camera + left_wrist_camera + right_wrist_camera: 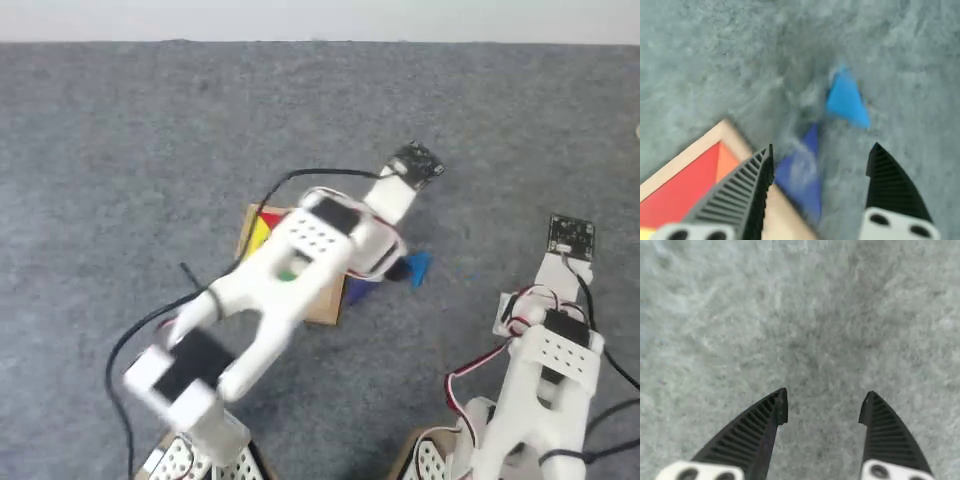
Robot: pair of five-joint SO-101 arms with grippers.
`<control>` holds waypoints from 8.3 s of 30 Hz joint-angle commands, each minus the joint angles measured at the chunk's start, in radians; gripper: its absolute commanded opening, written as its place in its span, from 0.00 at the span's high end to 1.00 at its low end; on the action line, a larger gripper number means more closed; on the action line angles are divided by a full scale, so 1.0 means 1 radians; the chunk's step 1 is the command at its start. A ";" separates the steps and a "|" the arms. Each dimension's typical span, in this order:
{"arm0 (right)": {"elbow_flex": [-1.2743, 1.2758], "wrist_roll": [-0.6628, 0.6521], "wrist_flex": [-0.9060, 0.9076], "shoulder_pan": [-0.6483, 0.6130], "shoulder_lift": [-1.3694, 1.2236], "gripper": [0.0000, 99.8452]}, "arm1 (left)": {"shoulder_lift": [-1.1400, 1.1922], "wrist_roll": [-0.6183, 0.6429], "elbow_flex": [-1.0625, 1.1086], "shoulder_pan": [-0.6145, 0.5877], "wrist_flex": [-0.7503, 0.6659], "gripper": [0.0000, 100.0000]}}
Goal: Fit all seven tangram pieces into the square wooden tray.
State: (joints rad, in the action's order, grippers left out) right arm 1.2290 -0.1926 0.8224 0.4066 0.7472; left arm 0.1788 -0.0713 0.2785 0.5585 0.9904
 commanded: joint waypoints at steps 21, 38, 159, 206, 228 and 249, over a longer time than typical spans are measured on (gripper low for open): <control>0.009 -0.008 -0.054 0.019 0.033 0.77 | 0.304 0.331 -0.271 0.107 -0.017 0.73; 0.009 -0.006 -0.054 0.018 0.033 0.77 | 0.459 0.331 -0.509 0.140 0.143 0.76; 0.026 -0.005 -0.076 0.012 0.031 0.77 | 0.836 0.230 -1.187 0.118 0.704 0.81; 0.026 -0.005 -0.079 0.012 0.031 0.77 | 0.712 0.180 -1.138 0.152 0.766 0.97; -0.393 0.135 0.282 -0.469 0.030 0.77 | -0.255 0.003 -0.723 -0.993 0.697 0.81; -0.520 0.997 0.039 -0.664 -0.499 0.77 | -0.305 0.141 0.384 -1.194 -0.155 0.81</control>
State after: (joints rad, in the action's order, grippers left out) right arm 0.7687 0.7633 0.8592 -0.3130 0.2639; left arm -0.0713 0.0545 0.6406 -0.6429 0.9060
